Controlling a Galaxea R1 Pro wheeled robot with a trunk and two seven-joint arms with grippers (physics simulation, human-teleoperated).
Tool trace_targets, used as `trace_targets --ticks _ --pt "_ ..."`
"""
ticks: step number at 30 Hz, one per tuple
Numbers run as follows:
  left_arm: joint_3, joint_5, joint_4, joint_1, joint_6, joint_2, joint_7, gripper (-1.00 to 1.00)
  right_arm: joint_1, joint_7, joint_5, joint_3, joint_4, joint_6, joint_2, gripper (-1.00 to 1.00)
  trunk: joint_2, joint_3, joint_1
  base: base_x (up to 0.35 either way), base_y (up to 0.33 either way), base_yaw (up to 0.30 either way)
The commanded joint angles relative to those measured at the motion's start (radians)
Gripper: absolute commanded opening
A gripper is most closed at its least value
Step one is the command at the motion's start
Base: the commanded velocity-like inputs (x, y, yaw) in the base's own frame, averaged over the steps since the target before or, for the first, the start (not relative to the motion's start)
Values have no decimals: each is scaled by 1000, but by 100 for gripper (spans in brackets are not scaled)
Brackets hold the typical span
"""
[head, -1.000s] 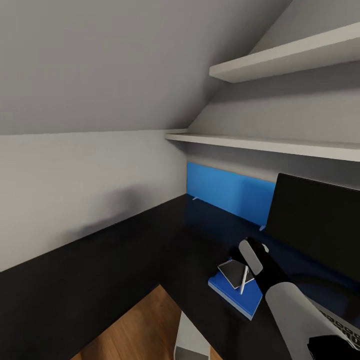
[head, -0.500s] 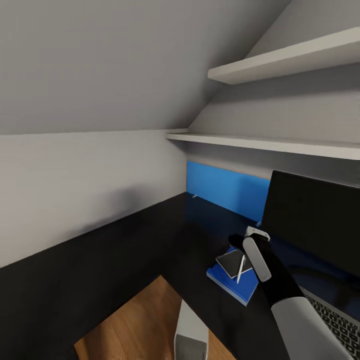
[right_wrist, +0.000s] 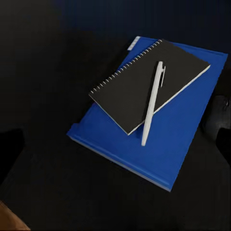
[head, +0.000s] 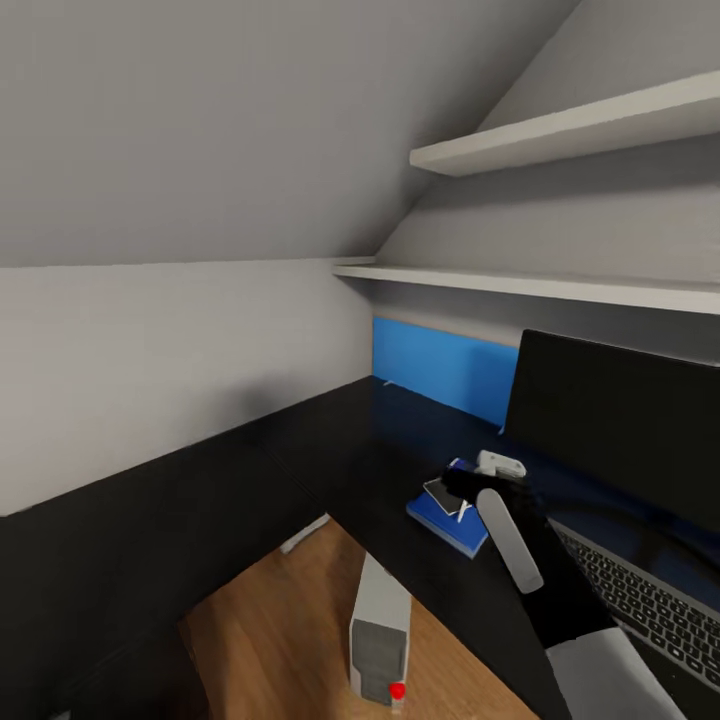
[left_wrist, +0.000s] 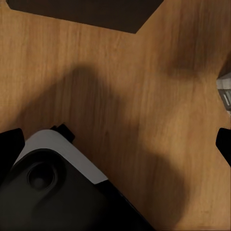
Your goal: In the bedroom, organize the workspace by keeping the computer under the desk, ensuring the monitor is on the desk, placing the keyboard on the desk next to the monitor, placing the mouse on the desk next to the keyboard, moving the folder from the swivel chair onto the desk next to the mouse, stacking the notebook on top of the folder with the pen on top of the notebook, and positioning the swivel chair next to the desk.
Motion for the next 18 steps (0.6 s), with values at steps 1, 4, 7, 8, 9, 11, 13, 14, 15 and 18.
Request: trace_targets --ticks 1,4,7,8,9,11,13,14,15,18 --pt "-4 10 -2 0 -9 2 4 100 13 -10 -8 24 -32 4 -2 100 -1 -1 0 -213 0 0" --pt "-4 10 -9 4 -12 1 8 100 76 -13 -8 161 -184 15 -3 100 -1 -1 0 -50 0 4" --pt "-4 9 -14 7 -21 0 10 100 87 -14 -10 188 -215 18 -4 100 -1 0 0 -23 0 70" --pt "-4 9 -16 8 -28 0 10 100 93 -14 -10 195 -226 23 -3 100 -1 0 0 -15 0 137" --pt "-5 8 -18 9 -35 0 11 100 100 -14 -10 203 -238 32 -3 100 -1 1 0 -12 0 162" --pt "-5 9 -22 11 -52 0 12 100 113 -13 -9 222 -261 58 -3 100 -1 2 0 -8 0 191" --pt "-5 9 -26 15 -70 0 13 100 129 -12 -8 253 -289 98 -4 100 -1 3 0 -4 0 229" --pt "-5 9 -27 16 -73 0 13 100 133 -12 -8 263 -295 107 -3 100 -1 3 0 -3 0 241" --pt "-5 9 -28 17 -77 0 12 100 136 -12 -8 272 -300 114 -3 100 -1 4 0 -2 0 247" --pt "-6 8 -40 23 -84 0 12 100 146 -12 -7 318 -311 131 -4 100 -1 5 0 -2 0 259"
